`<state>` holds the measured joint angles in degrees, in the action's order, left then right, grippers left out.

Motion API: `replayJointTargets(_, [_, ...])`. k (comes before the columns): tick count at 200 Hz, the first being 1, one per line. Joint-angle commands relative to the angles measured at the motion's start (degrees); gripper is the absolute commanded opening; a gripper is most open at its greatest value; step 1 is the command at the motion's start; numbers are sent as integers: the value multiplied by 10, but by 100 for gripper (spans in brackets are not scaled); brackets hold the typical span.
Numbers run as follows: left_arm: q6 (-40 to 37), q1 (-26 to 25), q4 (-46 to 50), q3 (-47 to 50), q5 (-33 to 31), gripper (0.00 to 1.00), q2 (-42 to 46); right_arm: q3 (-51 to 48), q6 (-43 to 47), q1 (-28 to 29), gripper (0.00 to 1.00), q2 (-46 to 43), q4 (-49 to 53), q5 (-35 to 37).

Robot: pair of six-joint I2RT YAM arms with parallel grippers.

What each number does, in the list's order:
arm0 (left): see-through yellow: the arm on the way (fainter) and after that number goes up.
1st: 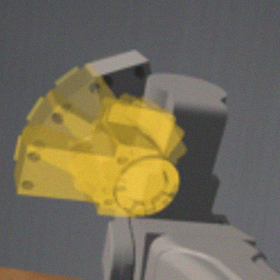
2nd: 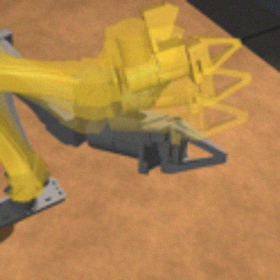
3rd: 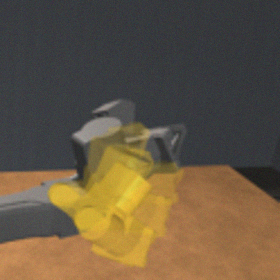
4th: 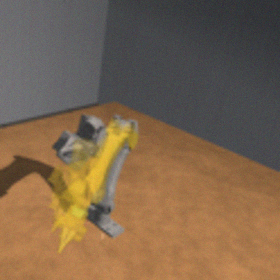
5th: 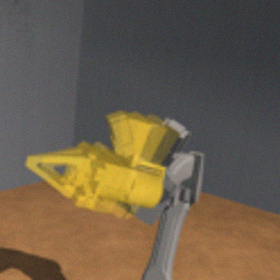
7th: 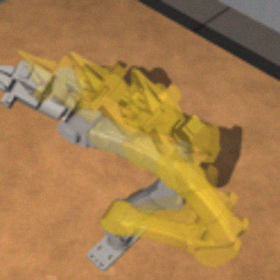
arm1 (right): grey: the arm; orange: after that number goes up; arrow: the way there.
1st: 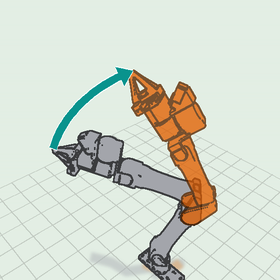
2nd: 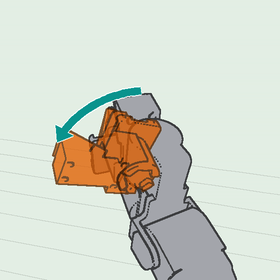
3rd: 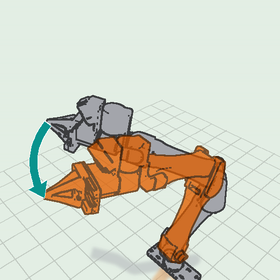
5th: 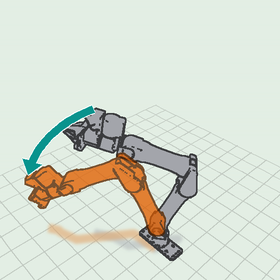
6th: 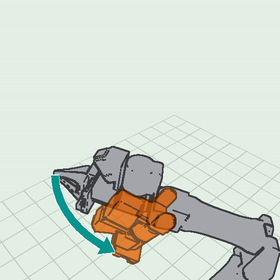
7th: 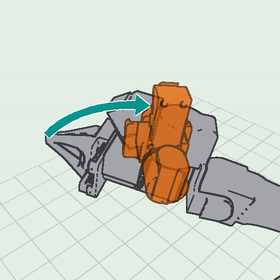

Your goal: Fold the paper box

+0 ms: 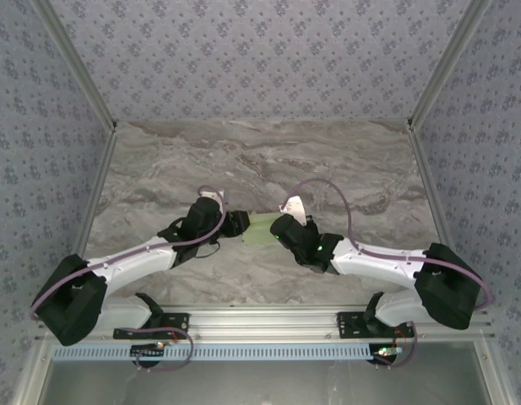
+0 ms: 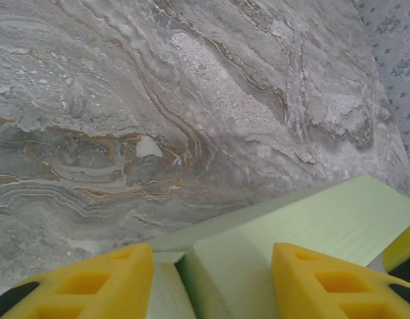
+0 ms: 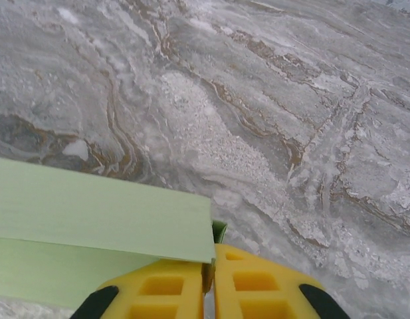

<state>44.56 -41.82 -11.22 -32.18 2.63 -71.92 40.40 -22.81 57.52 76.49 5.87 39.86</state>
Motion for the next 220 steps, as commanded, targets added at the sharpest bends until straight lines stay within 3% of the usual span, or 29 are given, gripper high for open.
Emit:
replayJointTargets(1, [3,-12,23,30,-27,47,-21,18,-8,4,16,-18,44,-1])
replayJointTargets(68, [-2,-26,23,31,-55,42,-34,38,14,-7,35,-49,83,-80])
replayJointTargets(157, [-5,-39,34,33,-73,41,-29,54,30,-33,50,-122,131,-183])
replayJointTargets(220, [-8,-42,33,38,-78,41,-22,80,14,-208,56,-73,115,-432])
